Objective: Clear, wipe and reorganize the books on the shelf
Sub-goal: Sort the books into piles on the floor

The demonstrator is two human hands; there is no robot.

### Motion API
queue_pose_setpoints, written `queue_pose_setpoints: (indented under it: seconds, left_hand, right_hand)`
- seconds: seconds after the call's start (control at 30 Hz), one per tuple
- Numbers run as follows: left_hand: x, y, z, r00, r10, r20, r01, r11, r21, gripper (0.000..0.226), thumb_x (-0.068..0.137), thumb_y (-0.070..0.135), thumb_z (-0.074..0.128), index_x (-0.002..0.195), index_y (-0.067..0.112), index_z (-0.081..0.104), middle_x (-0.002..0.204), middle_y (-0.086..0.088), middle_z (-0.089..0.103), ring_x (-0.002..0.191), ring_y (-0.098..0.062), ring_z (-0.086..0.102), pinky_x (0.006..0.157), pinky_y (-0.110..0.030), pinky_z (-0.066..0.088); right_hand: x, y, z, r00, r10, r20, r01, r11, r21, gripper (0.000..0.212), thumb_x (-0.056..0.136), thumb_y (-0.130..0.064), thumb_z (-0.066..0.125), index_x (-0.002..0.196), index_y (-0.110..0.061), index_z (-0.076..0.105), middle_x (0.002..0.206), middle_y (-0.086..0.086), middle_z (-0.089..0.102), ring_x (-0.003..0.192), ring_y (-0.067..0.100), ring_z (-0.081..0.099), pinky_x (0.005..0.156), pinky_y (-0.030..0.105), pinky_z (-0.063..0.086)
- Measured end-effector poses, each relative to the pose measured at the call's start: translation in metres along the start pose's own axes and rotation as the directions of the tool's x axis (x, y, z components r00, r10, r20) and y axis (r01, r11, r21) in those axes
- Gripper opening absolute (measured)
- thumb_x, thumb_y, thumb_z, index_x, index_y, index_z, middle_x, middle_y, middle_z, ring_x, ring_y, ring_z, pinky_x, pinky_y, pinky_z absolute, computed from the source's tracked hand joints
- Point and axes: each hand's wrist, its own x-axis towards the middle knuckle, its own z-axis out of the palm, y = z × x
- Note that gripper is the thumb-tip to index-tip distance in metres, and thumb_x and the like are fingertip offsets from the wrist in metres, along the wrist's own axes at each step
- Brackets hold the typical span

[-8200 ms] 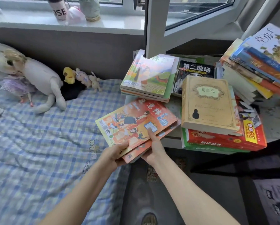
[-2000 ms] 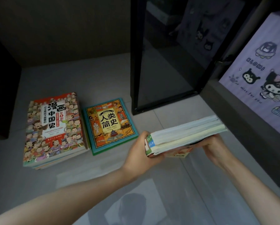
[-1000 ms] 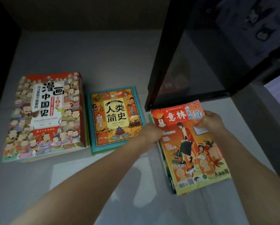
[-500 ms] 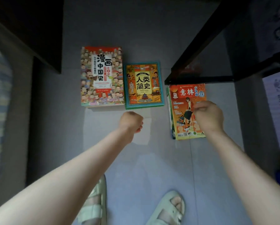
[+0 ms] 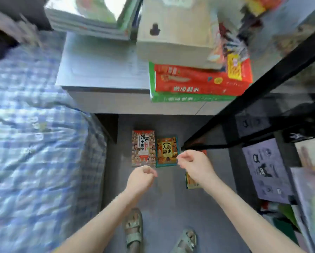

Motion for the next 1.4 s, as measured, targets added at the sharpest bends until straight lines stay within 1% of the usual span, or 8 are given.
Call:
queue_pose_setpoints:
  seconds: [0.17,0.43,0.73,0.93,1.2,1.23,1.27,1.4]
  left_hand:
    - [-0.077,0.064,-0.081,0.982,0.182,-0.044,-0.174,0.975,0.135,0.032,0.074,0.008,0.050,0.054,0.027,0.066,0.051,0.013,0.058,0.063,-0.011,0.053,0.063,-0.026,0.039]
    - [-0.129,0.150,-0.178,0.926,0.321,-0.199,-0.311,0.947,0.081,0.022,0.085,-0.002,0.053,0.078,0.013,0.067,0.077,-0.009,0.065,0.067,-0.017,0.057,0.065,-0.026,0.048]
    - [-0.078,0.214,-0.223,0.897,0.210,-0.389,-0.295,0.939,-0.174,0.012,0.091,0.014,0.054,0.098,0.005,0.057,0.080,-0.008,0.053,0.068,-0.020,0.051,0.063,-0.030,0.048]
    - [-0.041,0.245,-0.262,0.851,0.075,-0.520,-0.284,0.898,-0.336,0.021,0.096,0.025,0.054,0.087,0.007,0.050,0.081,-0.009,0.044,0.077,-0.024,0.045,0.074,-0.034,0.047]
    - [0.019,0.279,-0.311,0.839,0.098,-0.535,-0.230,0.955,-0.186,0.048,0.087,0.044,0.060,0.074,0.000,0.047,0.068,-0.023,0.034,0.062,-0.034,0.041,0.068,-0.033,0.019]
    - [0.032,0.285,-0.317,0.837,0.104,-0.537,-0.227,0.959,-0.168,0.048,0.089,0.042,0.060,0.081,-0.005,0.052,0.074,-0.029,0.044,0.070,-0.039,0.048,0.066,-0.039,0.038]
    - [0.044,0.293,-0.323,0.834,0.093,-0.544,-0.210,0.965,-0.159,0.054,0.089,0.041,0.061,0.096,-0.012,0.054,0.095,-0.036,0.052,0.085,-0.045,0.053,0.090,-0.046,0.045]
    - [0.088,0.307,-0.349,0.878,-0.005,-0.478,-0.128,0.961,-0.246,0.065,0.080,0.042,0.071,0.117,-0.006,0.046,0.092,-0.010,0.047,0.087,-0.031,0.056,0.065,-0.032,0.040]
  right_hand:
    - [-0.067,-0.102,-0.047,0.987,-0.136,-0.089,0.141,0.988,0.064,0.010,0.090,-0.015,0.060,0.088,-0.018,0.070,0.083,-0.003,0.071,0.081,0.014,0.065,0.081,0.036,0.054]
    - [-0.119,-0.203,-0.094,0.945,-0.272,-0.182,0.305,0.933,0.189,0.012,0.092,-0.012,0.059,0.089,-0.020,0.068,0.083,-0.004,0.072,0.082,0.008,0.067,0.083,0.030,0.055]
    - [-0.086,-0.276,-0.112,0.914,-0.357,-0.192,0.395,0.892,0.221,0.010,0.092,-0.015,0.060,0.089,-0.022,0.066,0.087,-0.002,0.070,0.085,0.012,0.066,0.083,0.034,0.056]
    - [-0.033,-0.335,-0.087,0.908,-0.409,-0.094,0.419,0.891,0.174,0.010,0.093,-0.019,0.056,0.100,-0.021,0.063,0.087,-0.002,0.066,0.084,0.014,0.064,0.082,0.038,0.054]
    - [0.063,-0.393,-0.035,0.983,-0.178,-0.043,0.181,0.981,0.071,0.047,0.098,-0.031,0.047,0.140,-0.013,0.036,0.123,0.005,0.054,0.100,0.022,0.058,0.069,0.028,0.043]
    - [0.076,-0.396,-0.030,0.988,-0.140,-0.061,0.143,0.989,0.050,0.050,0.097,-0.031,0.048,0.142,-0.013,0.033,0.130,0.006,0.052,0.106,0.024,0.057,0.071,0.028,0.043]
    - [0.089,-0.398,-0.025,0.992,-0.099,-0.084,0.102,0.994,0.036,0.052,0.097,-0.031,0.048,0.142,-0.013,0.031,0.135,0.008,0.049,0.110,0.027,0.056,0.074,0.030,0.045]
    - [0.134,-0.405,-0.010,0.974,0.108,-0.200,-0.106,0.994,0.019,0.057,0.096,-0.029,0.048,0.144,-0.008,0.025,0.140,0.017,0.042,0.118,0.035,0.051,0.080,0.034,0.046]
